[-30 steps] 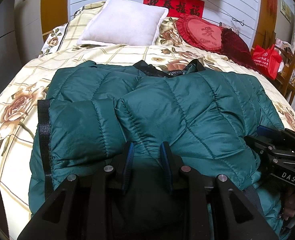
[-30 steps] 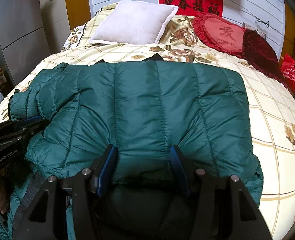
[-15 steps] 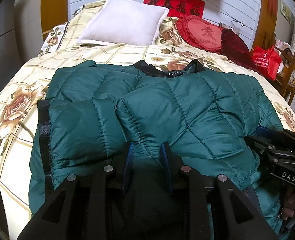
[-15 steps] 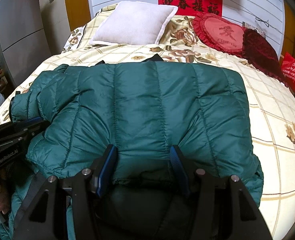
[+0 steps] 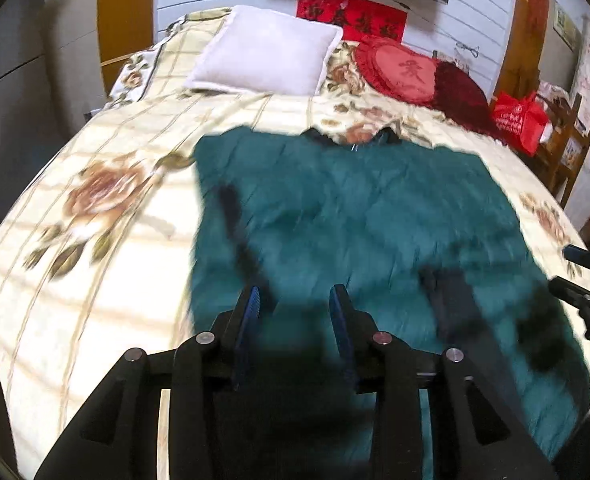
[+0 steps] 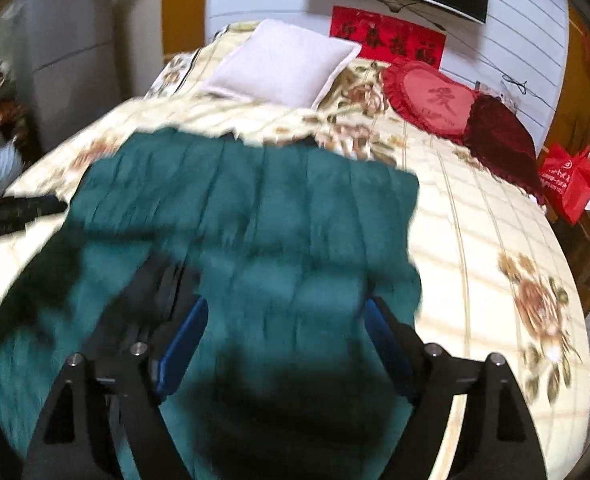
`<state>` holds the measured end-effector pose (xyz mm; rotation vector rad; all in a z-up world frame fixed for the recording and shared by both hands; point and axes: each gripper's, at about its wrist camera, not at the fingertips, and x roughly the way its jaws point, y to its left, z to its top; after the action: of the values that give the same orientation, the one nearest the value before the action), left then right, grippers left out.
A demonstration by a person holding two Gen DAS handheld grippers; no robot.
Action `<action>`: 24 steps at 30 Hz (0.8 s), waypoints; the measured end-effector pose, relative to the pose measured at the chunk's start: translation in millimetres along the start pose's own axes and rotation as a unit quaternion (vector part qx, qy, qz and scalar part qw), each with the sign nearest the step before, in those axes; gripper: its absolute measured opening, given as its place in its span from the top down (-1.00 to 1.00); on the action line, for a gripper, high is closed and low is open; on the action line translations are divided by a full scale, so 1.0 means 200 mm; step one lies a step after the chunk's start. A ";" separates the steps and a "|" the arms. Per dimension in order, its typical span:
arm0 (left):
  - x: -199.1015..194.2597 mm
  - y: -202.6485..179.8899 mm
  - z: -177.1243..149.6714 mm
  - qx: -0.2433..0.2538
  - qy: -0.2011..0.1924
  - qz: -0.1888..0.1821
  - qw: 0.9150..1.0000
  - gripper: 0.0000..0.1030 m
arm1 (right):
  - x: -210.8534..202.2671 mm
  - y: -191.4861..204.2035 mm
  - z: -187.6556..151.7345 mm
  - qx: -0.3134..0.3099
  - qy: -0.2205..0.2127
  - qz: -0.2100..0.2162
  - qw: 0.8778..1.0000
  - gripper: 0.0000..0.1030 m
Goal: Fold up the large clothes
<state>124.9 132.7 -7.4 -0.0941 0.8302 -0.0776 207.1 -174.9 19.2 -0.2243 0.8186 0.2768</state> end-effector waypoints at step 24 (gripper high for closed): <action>-0.14 0.05 -0.56 -0.005 0.011 -0.009 1.000 0.43 | -0.39 -0.26 -0.78 0.122 -0.049 -0.025 0.991 -0.77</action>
<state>23.8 140.5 -64.3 -0.1111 0.8525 -0.0920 66.3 -283.6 -22.5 -0.0006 0.7403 0.1381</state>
